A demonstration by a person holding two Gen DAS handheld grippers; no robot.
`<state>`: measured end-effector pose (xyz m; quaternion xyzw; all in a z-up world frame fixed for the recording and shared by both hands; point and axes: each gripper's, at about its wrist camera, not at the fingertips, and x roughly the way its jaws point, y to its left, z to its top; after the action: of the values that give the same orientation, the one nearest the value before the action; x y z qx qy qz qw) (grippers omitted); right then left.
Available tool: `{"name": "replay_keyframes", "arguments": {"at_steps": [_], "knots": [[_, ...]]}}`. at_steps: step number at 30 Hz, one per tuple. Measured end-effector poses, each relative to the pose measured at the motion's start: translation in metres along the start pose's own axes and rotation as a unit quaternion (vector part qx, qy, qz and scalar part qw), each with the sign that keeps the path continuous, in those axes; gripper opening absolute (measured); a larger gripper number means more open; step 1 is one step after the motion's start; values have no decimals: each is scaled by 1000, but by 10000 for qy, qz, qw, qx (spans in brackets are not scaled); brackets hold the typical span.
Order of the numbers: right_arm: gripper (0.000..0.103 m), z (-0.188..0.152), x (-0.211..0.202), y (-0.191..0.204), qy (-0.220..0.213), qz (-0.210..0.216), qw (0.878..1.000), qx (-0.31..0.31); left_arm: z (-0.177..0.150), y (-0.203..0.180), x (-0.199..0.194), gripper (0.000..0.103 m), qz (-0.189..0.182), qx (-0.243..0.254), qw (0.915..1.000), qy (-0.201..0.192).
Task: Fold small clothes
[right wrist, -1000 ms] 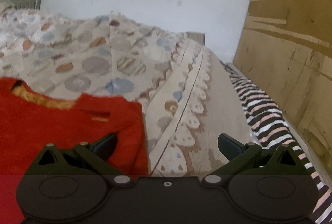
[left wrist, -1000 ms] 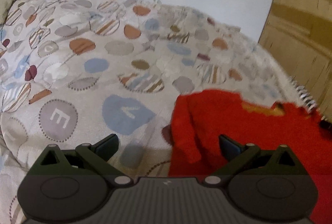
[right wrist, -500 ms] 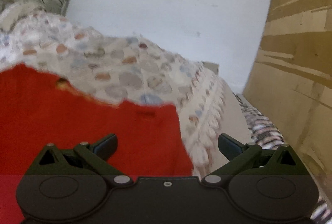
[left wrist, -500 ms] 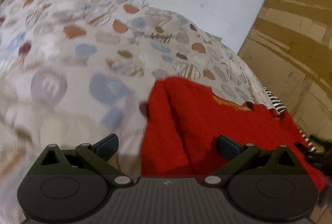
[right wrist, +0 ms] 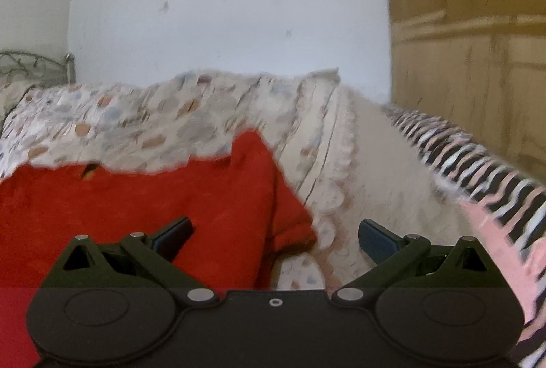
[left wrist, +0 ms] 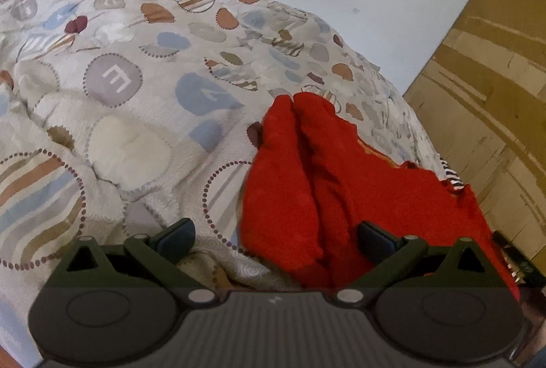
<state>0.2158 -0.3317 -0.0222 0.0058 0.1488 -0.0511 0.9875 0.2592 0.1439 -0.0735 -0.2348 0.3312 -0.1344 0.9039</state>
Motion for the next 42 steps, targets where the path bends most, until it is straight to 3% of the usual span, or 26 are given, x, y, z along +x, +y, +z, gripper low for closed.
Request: {"name": "replay_keyframes", "arguments": {"at_steps": [2, 5, 10, 15, 18, 29, 34, 42], "knots": [[103, 10, -22, 7, -417, 53, 9991, 40, 1, 3, 0, 103, -52, -57, 10000, 16], [103, 22, -41, 24, -521, 179, 9985, 20, 2, 2, 0, 103, -49, -38, 10000, 30], [103, 22, -49, 69, -242, 468, 9976, -456, -1, 0, -4, 103, -78, 10, 10000, 27], [103, 0, -47, 115, -22, 890, 9901, -1081, -4, 2, -9, 103, -112, 36, 9999, 57], [103, -14, -40, 136, 152, 753, 9856, -1504, -3, 2, -9, 103, -121, 76, 9999, 89], [103, -28, 0, 138, 517, 510, 9863, -1478, 1, -9, -4, 103, -70, 419, 9990, 106], [103, -33, -5, 133, 370, 581, 9877, -1401, 6, -16, 3, 103, -173, 584, 9981, 2], [103, -35, -8, 131, 294, 595, 9883, -1374, 0, -26, 23, 103, 75, 1092, 9939, 162]]}}
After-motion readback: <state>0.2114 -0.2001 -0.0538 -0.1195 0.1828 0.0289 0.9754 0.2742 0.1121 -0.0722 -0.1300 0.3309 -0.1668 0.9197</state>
